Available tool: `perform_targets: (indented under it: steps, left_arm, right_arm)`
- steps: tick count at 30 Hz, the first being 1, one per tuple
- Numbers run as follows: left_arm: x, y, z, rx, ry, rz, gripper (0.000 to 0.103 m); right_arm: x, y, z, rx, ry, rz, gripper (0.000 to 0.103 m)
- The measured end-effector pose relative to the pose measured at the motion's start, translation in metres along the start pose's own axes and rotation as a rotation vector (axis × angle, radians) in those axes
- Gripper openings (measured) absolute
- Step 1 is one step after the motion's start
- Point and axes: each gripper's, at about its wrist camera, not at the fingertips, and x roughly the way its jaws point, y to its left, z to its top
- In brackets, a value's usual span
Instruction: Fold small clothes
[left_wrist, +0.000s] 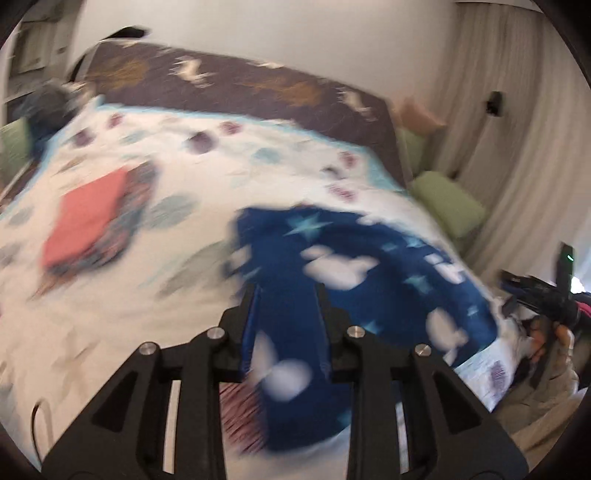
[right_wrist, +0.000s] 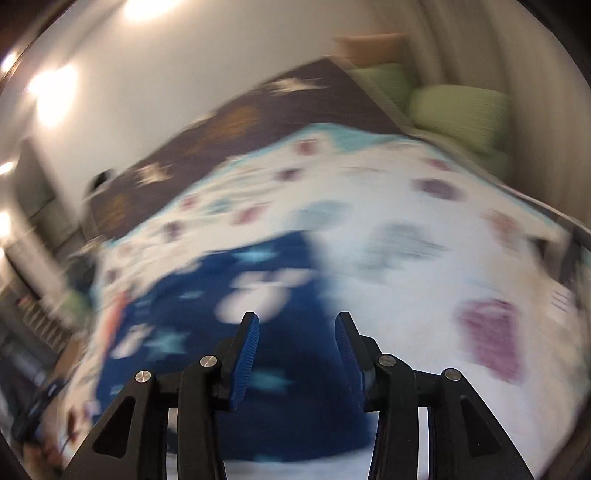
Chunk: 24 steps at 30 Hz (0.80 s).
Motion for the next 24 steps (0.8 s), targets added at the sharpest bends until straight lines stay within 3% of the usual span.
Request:
perform_targets:
  steps: [4, 7, 8, 10, 12, 18, 21, 24]
  left_arm:
    - [0.065, -0.017, 0.003, -0.002, 0.109, -0.026, 0.036]
    - [0.105, -0.006, -0.02, -0.03, 0.224, 0.081, 0.036]
    - [0.11, 0.001, -0.029, -0.038, 0.219, 0.069, 0.036]
    - [0.098, 0.006, -0.038, -0.018, 0.168, 0.035, 0.036]
    - [0.088, 0.007, -0.04, -0.007, 0.166, 0.046, 0.036]
    - [0.072, -0.001, -0.019, -0.019, 0.16, 0.059, 0.037]
    - [0.07, -0.014, 0.005, 0.055, 0.074, 0.073, 0.055]
    - [0.088, -0.017, 0.023, 0.073, 0.065, 0.094, 0.056]
  right_arm:
    - [0.041, 0.075, -0.006, -0.155, 0.07, 0.197, 0.042]
    - [0.079, 0.111, -0.029, -0.212, 0.181, 0.29, 0.042]
    - [0.095, 0.114, -0.041, -0.226, 0.242, 0.287, 0.042]
    - [0.125, 0.112, -0.069, -0.243, 0.356, 0.2, 0.041]
    - [0.117, 0.108, -0.082, -0.283, 0.268, 0.204, 0.041]
    - [0.103, 0.115, -0.064, -0.313, 0.292, 0.18, 0.041]
    - [0.099, 0.129, -0.042, -0.343, 0.228, 0.183, 0.041]
    - [0.114, 0.143, -0.013, -0.349, 0.187, 0.185, 0.041]
